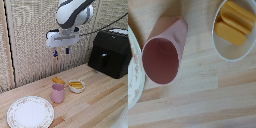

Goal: Extend the gripper towards the air fryer handle. Grasp the air fryer handle and pull it to open the air fryer. Release the air fryer handle and move the gripper to the bread. Grasp the bread with the gripper and move it to the air fryer basket. Release the bread inside the air fryer and retract the gripper.

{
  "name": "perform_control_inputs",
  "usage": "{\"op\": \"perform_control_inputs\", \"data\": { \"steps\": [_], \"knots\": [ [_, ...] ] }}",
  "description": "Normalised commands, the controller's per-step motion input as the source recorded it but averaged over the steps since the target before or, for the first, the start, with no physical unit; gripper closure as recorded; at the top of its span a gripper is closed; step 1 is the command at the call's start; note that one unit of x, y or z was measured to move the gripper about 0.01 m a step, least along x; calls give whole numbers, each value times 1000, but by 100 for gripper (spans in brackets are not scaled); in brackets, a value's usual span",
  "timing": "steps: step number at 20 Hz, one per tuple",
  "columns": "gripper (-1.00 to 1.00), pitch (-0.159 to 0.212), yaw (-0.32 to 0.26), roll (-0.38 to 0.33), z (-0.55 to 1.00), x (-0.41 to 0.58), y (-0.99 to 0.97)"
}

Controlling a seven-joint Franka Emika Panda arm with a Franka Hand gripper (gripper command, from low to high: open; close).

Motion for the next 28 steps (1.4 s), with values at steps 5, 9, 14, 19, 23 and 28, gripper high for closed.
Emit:
{"op": "perform_control_inputs", "data": {
  "steps": [5,9,14,19,23,28],
  "knots": [
    [-100,8,-268,-38,129,0,-101],
    [-100,72,-309,-63,269,59,-264],
    [-100,33,-309,-168,170,97,-47],
    [-100,-79,-117,-356,61,50,0],
    [-100,-133,-20,-375,0,0,6],
    [-100,-146,0,-375,0,-5,11]
  ]
}}
